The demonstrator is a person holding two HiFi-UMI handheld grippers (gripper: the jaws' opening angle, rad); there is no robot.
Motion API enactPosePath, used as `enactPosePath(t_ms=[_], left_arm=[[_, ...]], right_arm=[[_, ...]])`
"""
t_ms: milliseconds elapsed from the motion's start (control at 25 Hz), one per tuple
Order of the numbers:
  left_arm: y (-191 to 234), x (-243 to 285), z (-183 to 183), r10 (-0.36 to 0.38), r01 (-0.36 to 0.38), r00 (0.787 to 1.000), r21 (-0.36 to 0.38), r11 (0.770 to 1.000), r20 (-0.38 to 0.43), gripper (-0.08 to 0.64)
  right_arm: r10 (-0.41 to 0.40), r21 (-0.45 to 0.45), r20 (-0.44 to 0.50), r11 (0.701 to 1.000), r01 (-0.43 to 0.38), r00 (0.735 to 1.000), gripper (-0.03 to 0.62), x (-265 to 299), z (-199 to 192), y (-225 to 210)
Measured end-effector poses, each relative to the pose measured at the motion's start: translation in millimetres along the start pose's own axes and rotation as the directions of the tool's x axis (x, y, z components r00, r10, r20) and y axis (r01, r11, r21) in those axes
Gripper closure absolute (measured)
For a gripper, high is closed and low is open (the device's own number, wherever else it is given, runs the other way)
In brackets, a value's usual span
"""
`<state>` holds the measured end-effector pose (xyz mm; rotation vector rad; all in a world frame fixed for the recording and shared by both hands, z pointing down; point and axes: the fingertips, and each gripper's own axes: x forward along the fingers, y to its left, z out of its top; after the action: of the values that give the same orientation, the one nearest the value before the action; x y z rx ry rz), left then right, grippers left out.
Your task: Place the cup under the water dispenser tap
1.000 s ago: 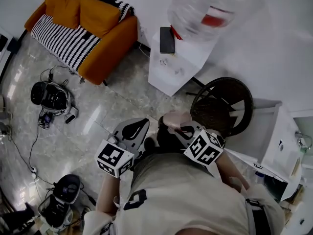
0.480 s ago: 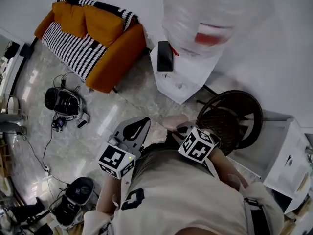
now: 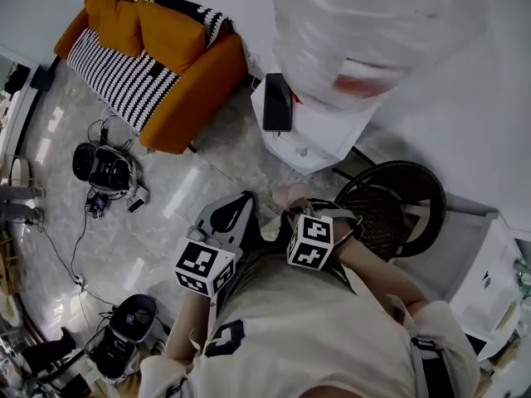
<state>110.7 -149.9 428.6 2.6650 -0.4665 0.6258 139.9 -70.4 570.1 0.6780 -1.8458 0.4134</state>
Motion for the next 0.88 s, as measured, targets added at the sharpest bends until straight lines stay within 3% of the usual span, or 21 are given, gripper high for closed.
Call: enactPosePath(t_ms=[160,440,880], left_arm=[[22.7,16.3,-7.2,-0.005,0.005,1.000,0.022,1.000,-0.026,0.502],[84.9,37.1,-24.7,-0.109,0.111,0.989,0.020,0.994,-0.100,0.502],[168.2,65.8,-47.4,-0.168,0.168,0.969,-0.019,0.986,-0.181,0.502]], right_arm=[[-0.016,-0.023,-0.041,1.000,0.015,0.999,0.555,18.1,10.1,-13.6],[-0.031,0.056,-0.147,0.998,0.040,0.989,0.555,64.9,40.9,-33.7],[-0.094,0.079,-0.374,0.988,0.133,0.923,0.555,148.1,51.2,-70.6]])
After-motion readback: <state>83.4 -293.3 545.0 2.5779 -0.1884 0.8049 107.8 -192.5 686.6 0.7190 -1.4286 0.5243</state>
